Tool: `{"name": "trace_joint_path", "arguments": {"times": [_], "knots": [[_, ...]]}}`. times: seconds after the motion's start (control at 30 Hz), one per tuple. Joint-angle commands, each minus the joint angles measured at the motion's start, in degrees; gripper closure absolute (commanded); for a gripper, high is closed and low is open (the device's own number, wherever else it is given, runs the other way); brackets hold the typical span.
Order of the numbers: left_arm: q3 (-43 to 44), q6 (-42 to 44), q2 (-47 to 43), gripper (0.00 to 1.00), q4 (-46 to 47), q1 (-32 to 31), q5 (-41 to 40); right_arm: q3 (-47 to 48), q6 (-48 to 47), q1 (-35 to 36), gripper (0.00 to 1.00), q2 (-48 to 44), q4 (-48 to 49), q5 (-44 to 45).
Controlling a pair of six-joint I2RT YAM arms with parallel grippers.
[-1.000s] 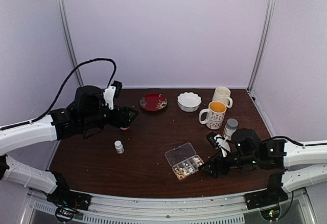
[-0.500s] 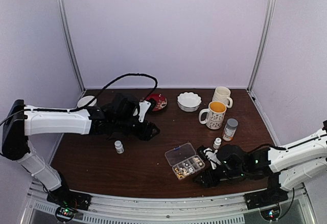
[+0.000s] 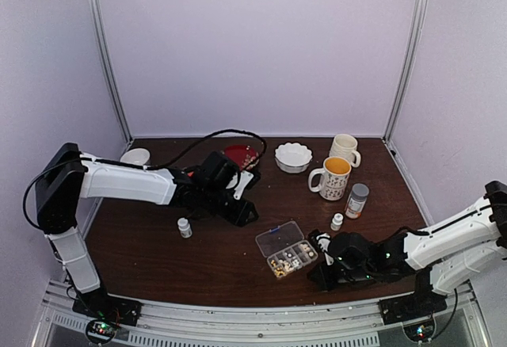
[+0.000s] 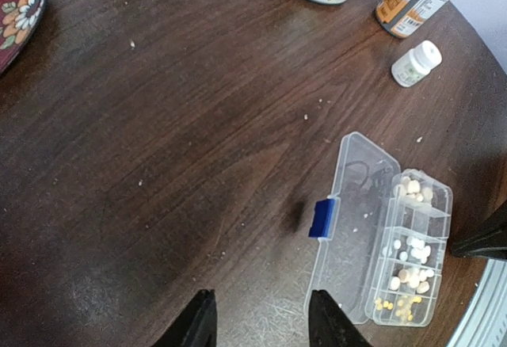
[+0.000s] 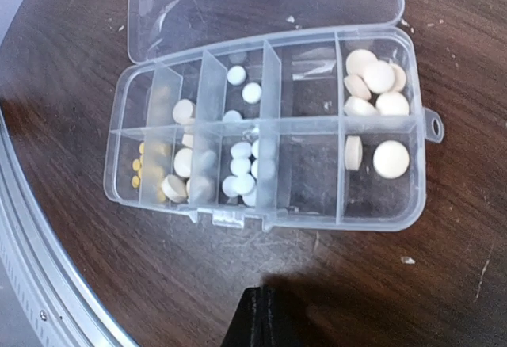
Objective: Sort the pills into containers
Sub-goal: Close the lid of the pill container.
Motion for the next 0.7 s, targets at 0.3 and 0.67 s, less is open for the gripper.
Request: {"name": "trace_joint_path", "arguments": {"times": [0.3,0.67], "knots": [[8.6,0.3,10.8,0.69,-5.1,0.2,0.4,2.2,0.3,0.0,1.0,5.3,0.6,5.7],[13.3,0.9,17.2,1.0,-7.7,0.2,10.5,3.8,-0.9,-1.0,1.0,6.5,0.3,6.9]]}}
